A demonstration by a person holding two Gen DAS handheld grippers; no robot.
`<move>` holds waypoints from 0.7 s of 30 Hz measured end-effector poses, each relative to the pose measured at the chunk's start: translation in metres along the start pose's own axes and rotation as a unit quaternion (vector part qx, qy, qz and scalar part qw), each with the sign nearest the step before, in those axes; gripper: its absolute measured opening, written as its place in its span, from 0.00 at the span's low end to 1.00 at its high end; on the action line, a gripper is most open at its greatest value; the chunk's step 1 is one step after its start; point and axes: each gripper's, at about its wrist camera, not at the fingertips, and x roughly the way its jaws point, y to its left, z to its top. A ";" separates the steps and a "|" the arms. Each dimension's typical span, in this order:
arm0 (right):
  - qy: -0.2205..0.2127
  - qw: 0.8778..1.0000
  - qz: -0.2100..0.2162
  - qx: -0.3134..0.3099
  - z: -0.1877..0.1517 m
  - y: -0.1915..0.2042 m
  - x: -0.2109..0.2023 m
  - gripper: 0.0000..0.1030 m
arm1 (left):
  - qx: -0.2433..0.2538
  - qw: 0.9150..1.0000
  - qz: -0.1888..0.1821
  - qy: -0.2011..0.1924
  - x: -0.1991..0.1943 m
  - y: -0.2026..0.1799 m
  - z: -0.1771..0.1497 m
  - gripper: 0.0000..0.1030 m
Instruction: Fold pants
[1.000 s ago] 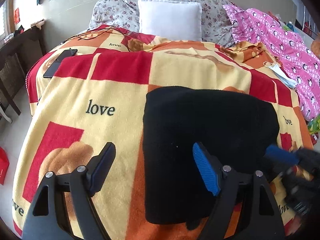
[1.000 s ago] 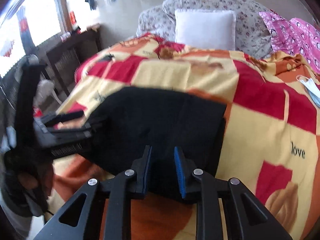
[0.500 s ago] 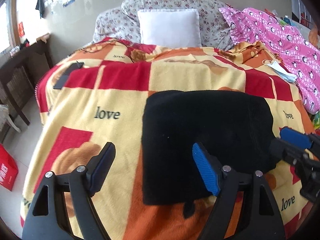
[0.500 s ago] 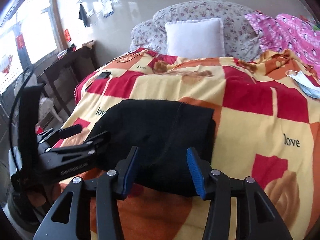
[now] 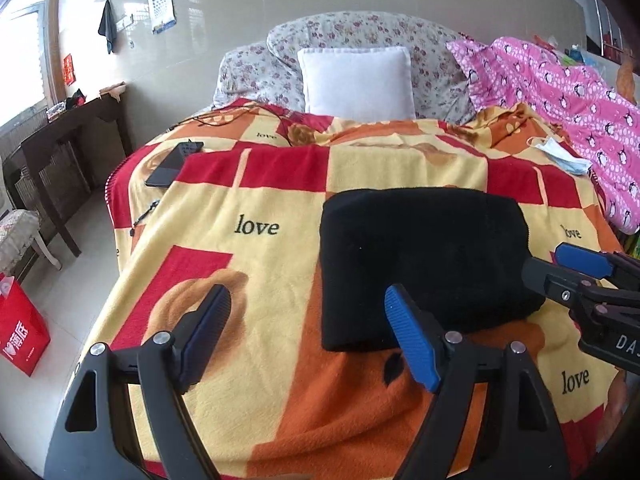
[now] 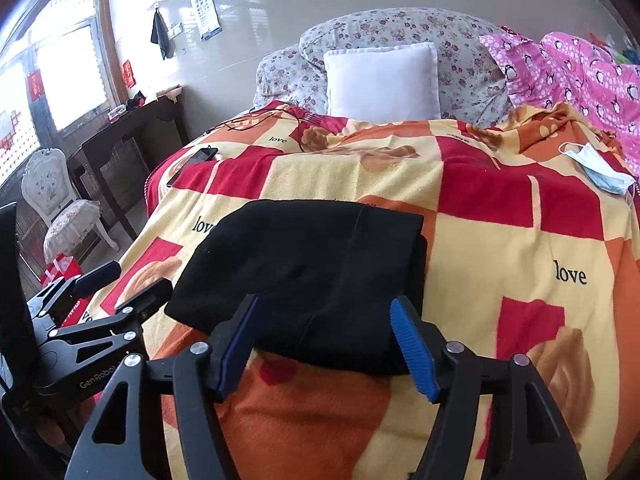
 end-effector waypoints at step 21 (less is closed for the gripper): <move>0.012 1.000 -0.002 -0.002 -0.007 0.000 -0.005 0.69 | -0.010 1.000 -0.011 -0.010 -0.011 0.004 -0.011 0.77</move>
